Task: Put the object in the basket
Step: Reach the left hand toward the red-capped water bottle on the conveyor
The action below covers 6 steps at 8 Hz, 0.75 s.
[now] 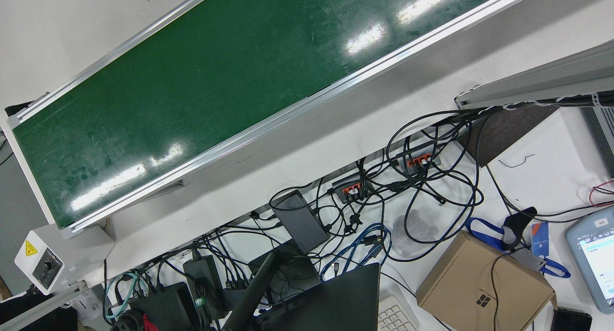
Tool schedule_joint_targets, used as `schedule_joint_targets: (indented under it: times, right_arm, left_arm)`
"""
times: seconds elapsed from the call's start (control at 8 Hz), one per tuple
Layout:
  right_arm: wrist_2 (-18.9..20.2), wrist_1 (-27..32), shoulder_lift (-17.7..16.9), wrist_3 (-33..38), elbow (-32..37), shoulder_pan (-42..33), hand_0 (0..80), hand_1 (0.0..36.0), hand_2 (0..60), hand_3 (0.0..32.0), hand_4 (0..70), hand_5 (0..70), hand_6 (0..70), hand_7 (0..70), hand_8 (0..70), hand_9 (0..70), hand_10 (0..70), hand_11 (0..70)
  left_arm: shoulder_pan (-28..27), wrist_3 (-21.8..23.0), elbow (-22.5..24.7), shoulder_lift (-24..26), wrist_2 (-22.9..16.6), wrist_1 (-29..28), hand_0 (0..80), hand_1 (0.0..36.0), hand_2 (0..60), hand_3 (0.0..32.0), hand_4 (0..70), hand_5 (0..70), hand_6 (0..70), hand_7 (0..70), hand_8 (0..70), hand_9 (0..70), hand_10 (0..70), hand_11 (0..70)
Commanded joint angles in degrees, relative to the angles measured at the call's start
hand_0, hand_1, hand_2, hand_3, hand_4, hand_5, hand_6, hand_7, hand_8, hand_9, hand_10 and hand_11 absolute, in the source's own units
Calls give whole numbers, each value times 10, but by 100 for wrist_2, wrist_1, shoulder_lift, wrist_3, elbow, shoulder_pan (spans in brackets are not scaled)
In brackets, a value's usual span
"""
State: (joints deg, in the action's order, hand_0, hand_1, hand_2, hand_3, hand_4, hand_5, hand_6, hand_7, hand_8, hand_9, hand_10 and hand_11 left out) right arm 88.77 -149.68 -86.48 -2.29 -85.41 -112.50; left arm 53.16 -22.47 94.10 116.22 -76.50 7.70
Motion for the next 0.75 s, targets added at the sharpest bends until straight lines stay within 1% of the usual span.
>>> schedule_joint_targets:
  times: [0.0, 0.38, 0.62]
  right_arm:
    - [0, 0, 0, 0, -2, 0, 0, 0, 0, 0, 0, 0, 0, 0, 0, 0, 0, 0]
    - [0, 0, 0, 0, -2, 0, 0, 0, 0, 0, 0, 0, 0, 0, 0, 0, 0, 0]
    - [0, 0, 0, 0, 7, 0, 0, 0, 0, 0, 0, 0, 0, 0, 0, 0, 0, 0]
  left_arm:
    - [-7, 32, 20, 6, -49, -294, 550, 72, 0, 130, 0, 308, 44, 39, 113, 138, 77, 128]
    - [-25, 15, 3, -3, -49, -453, 546, 71, 0, 124, 0, 310, 47, 38, 107, 132, 74, 123]
    - [-261, -46, -50, -3, -40, -454, 543, 68, 0, 126, 0, 308, 46, 40, 106, 132, 74, 123]
